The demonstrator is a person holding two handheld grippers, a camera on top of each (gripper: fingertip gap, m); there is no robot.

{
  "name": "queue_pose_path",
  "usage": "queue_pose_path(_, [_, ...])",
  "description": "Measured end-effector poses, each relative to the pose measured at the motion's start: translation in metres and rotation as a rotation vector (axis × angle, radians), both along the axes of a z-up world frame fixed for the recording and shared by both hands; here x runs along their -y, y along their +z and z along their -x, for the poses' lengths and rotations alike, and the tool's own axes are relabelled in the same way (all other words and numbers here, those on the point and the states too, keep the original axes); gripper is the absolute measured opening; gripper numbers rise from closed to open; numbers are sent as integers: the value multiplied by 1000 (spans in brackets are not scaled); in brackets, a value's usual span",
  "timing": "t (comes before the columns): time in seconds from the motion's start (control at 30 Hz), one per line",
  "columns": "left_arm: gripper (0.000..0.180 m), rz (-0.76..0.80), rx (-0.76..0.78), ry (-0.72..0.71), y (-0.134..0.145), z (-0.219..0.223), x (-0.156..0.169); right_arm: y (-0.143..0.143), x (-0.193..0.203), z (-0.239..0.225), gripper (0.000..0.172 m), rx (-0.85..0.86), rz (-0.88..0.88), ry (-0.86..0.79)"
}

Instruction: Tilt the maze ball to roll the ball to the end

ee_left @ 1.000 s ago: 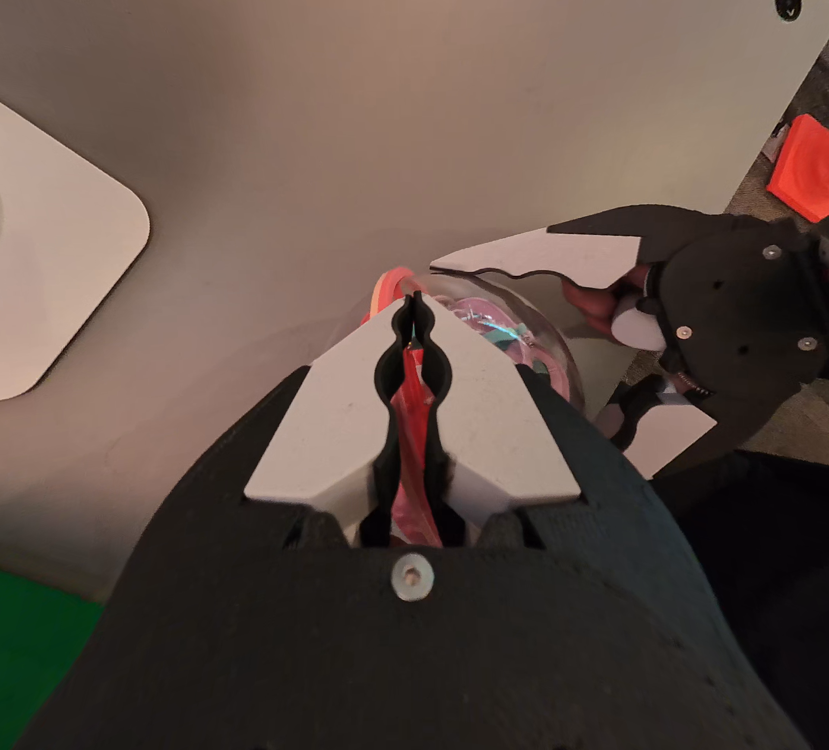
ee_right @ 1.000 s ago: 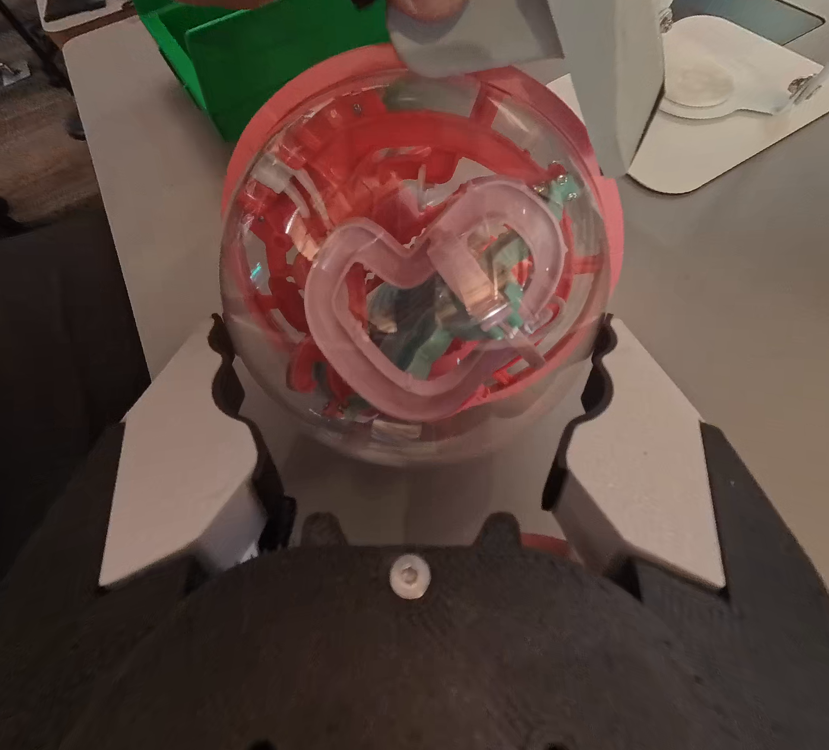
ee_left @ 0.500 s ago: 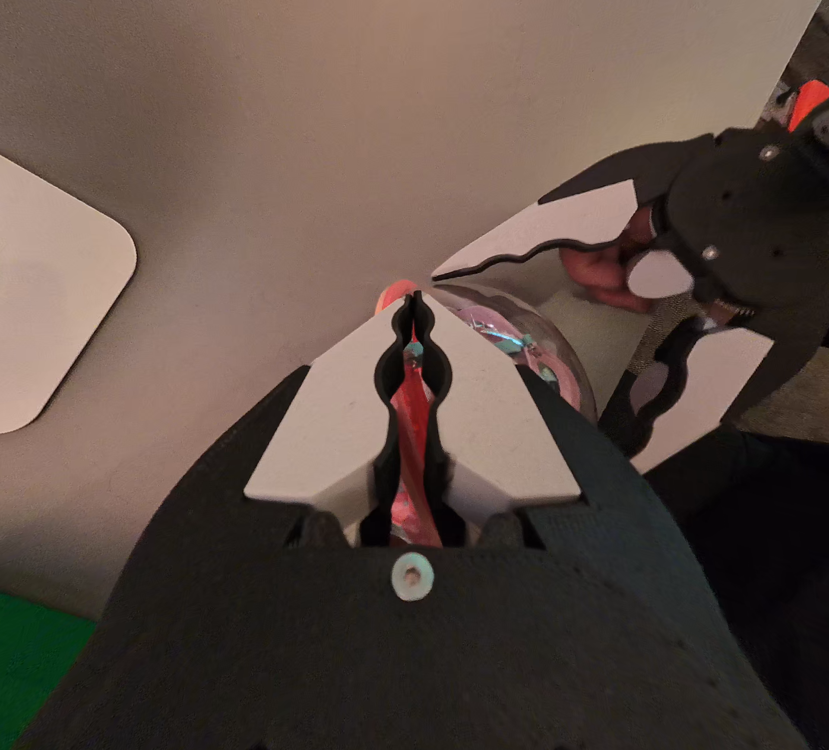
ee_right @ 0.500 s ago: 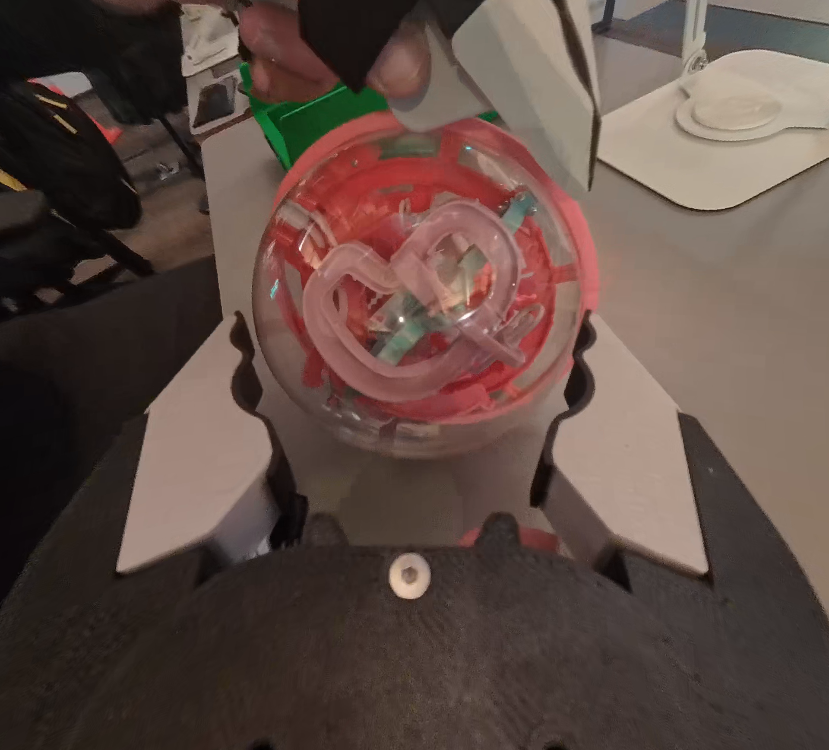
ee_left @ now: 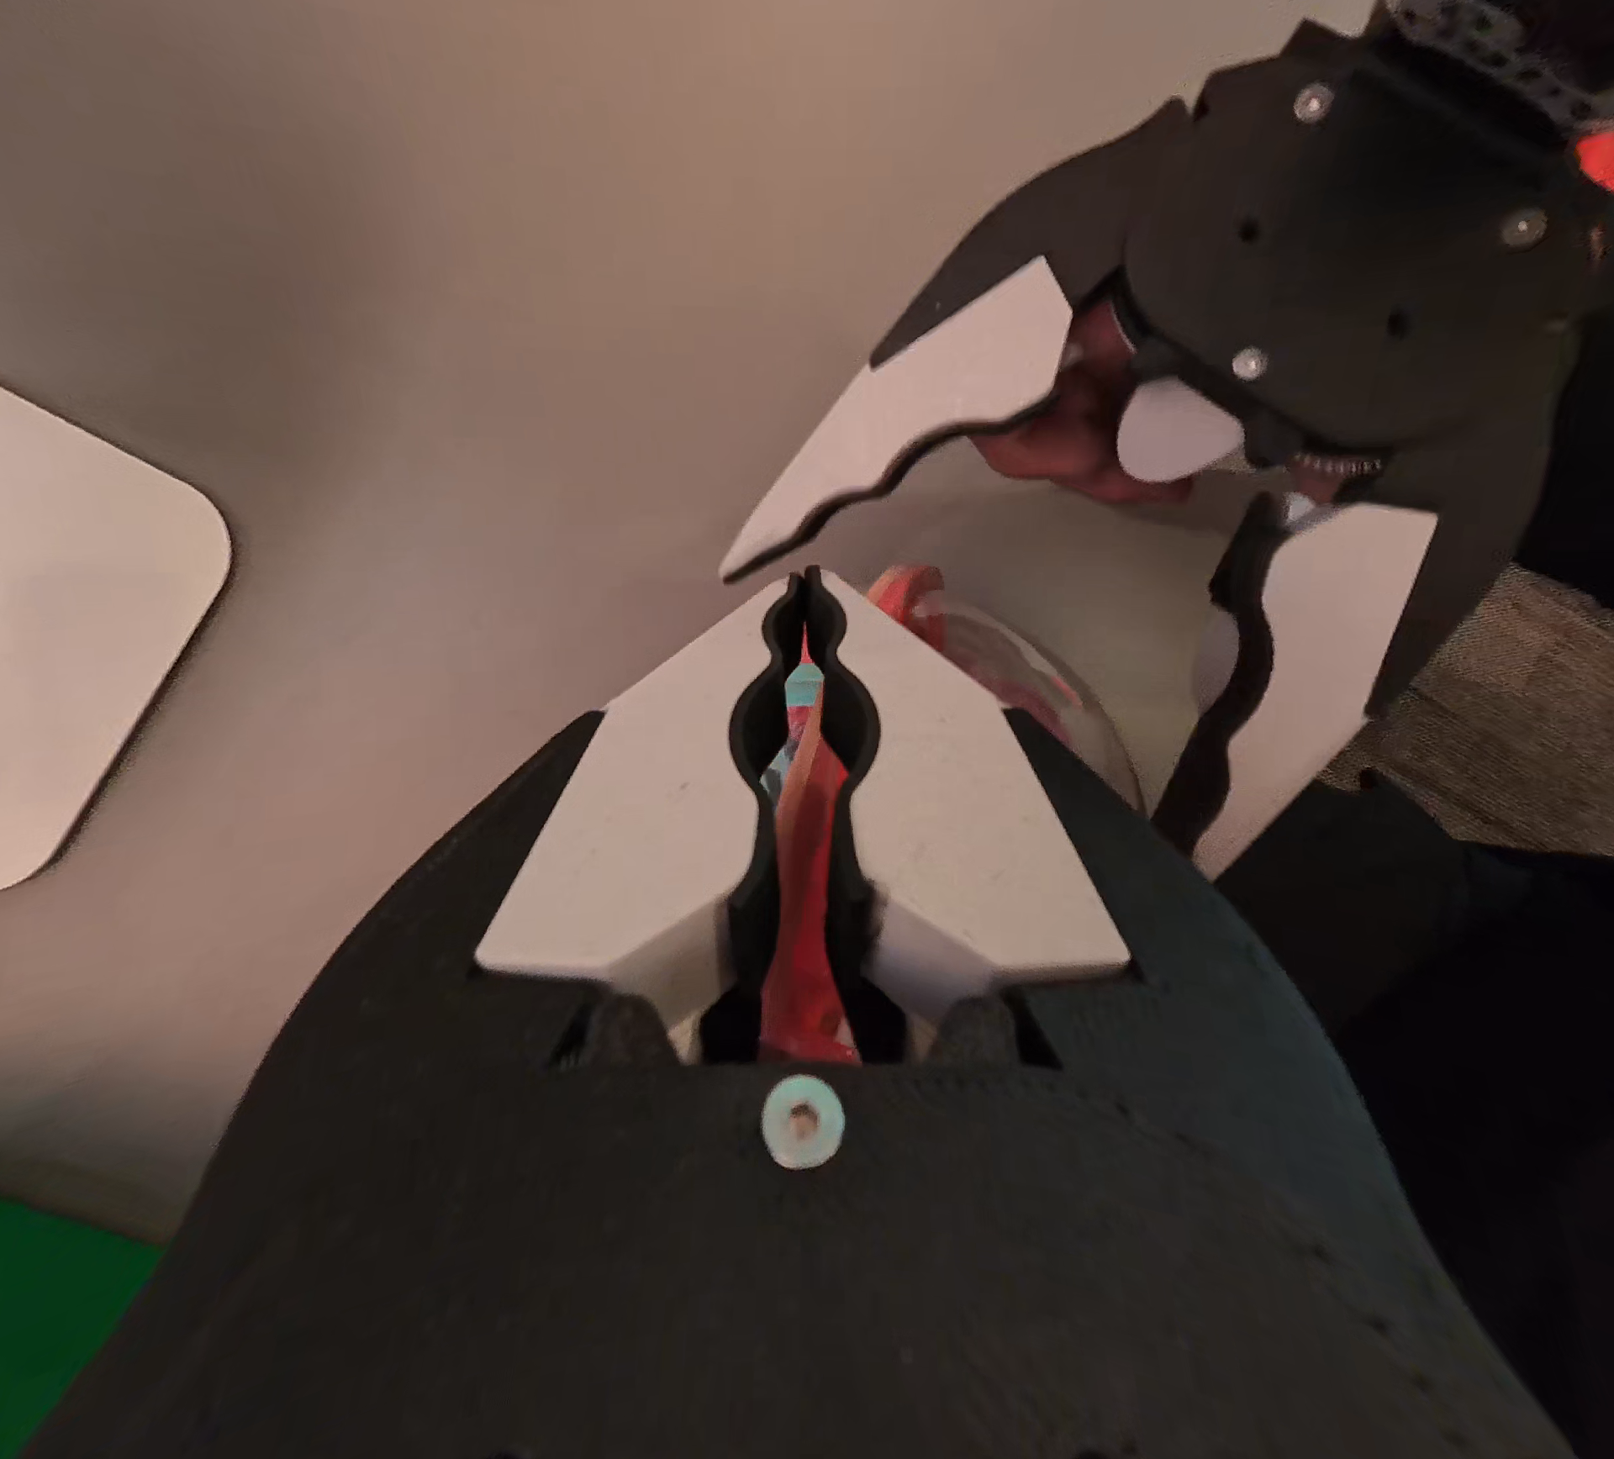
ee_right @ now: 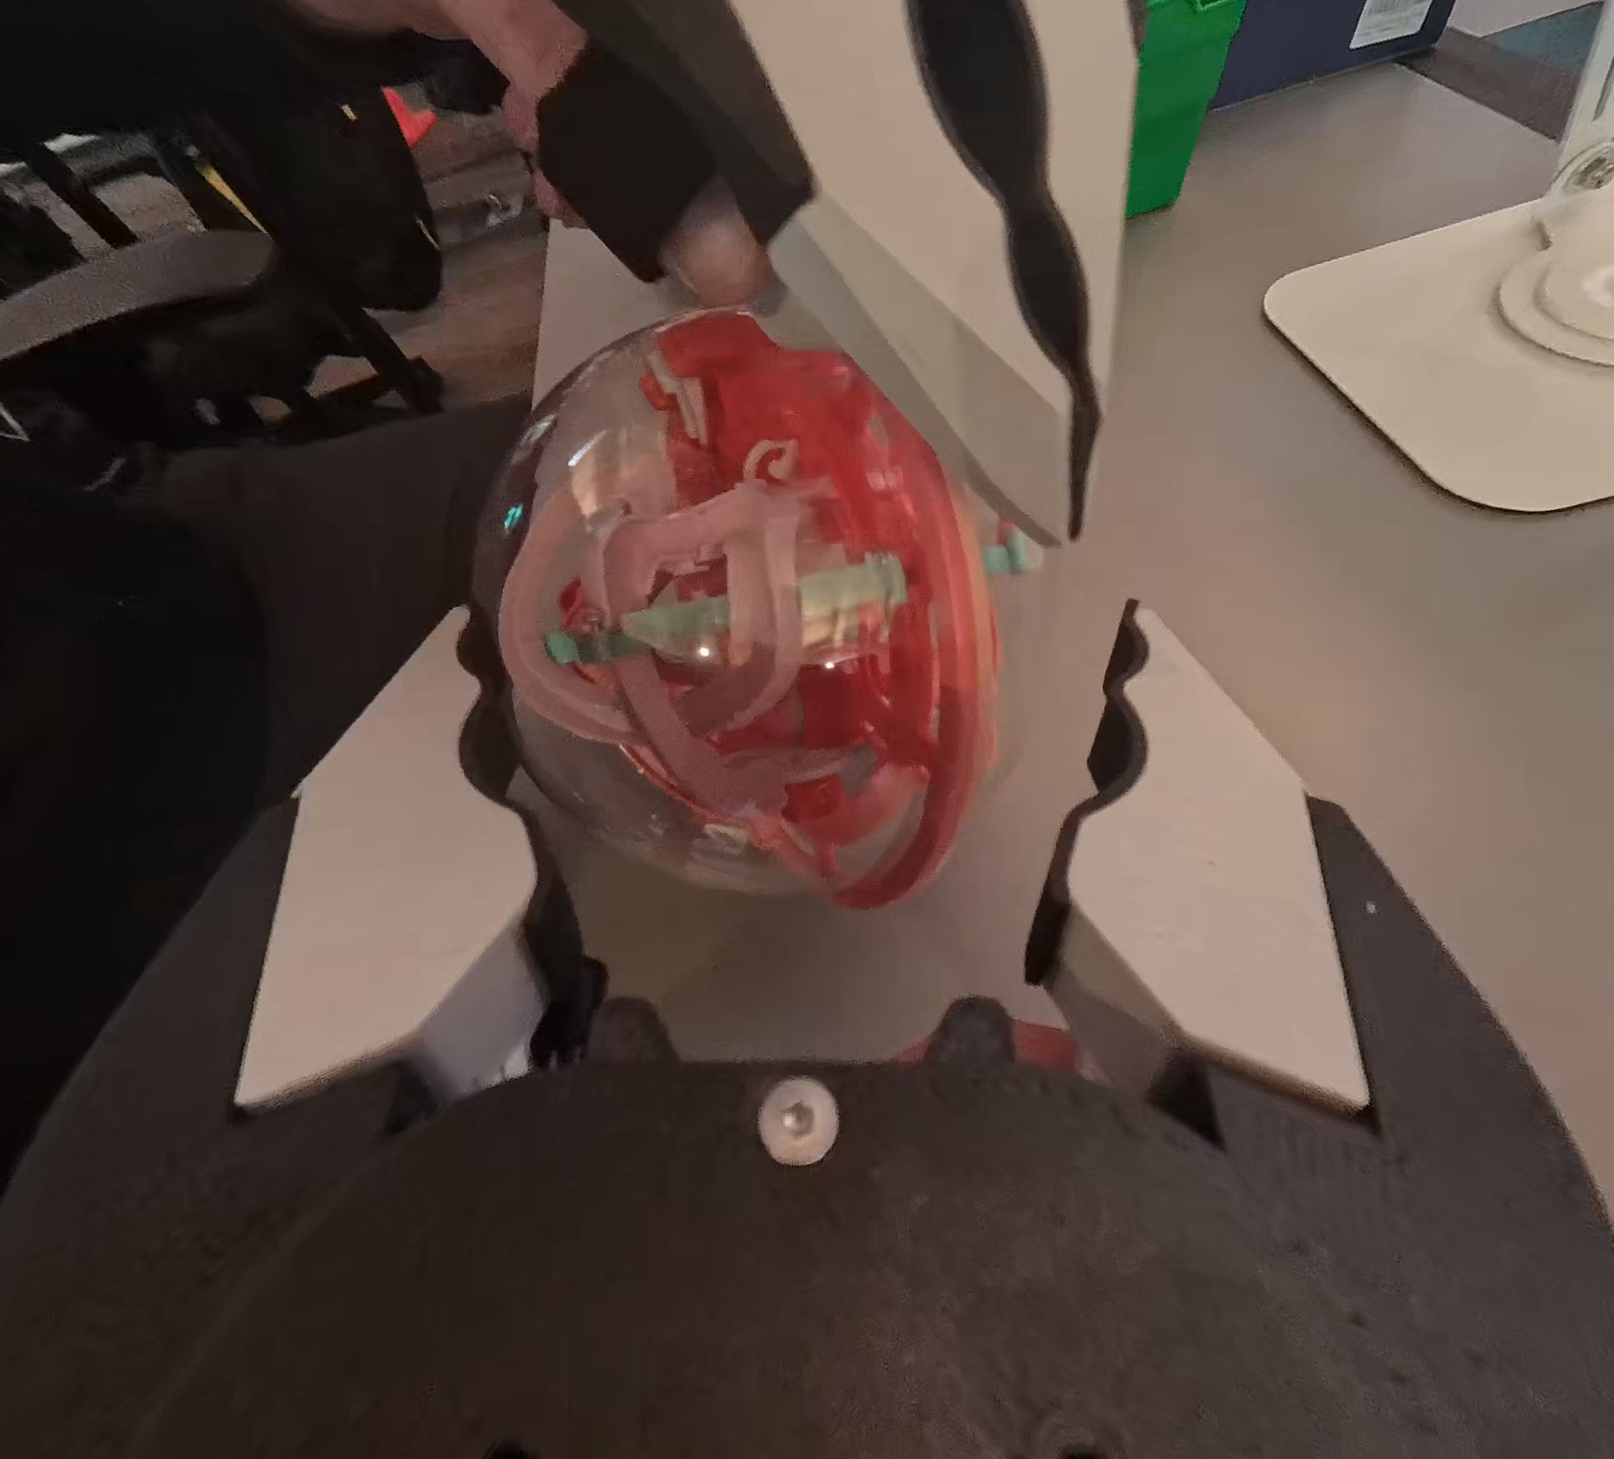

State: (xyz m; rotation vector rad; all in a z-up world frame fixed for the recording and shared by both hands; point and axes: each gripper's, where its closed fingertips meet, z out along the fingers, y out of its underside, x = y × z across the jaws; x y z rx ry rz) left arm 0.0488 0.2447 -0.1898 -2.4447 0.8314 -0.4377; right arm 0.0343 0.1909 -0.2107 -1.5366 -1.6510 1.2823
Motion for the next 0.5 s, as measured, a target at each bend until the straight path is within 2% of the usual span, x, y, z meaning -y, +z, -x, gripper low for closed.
queue_pose_path(0.03, [0, -3, 5, -2, 1, -2, 1, 2, 5, 0, 129, -4, -24, 0])
queue_pose_path(0.1, [0, -14, 1, -8, 1, -4, 1, 6, 13, 1, 120, -22, -65, 0])
queue_pose_path(0.37, [0, -33, 63, -10, 5, -9, 5, 7, 18, -2, 118, -29, -72, -44])
queue_pose_path(0.5, [0, -111, 146, 21, 22, 2, 8, 7, 18, -5, 117, -35, -67, -53])
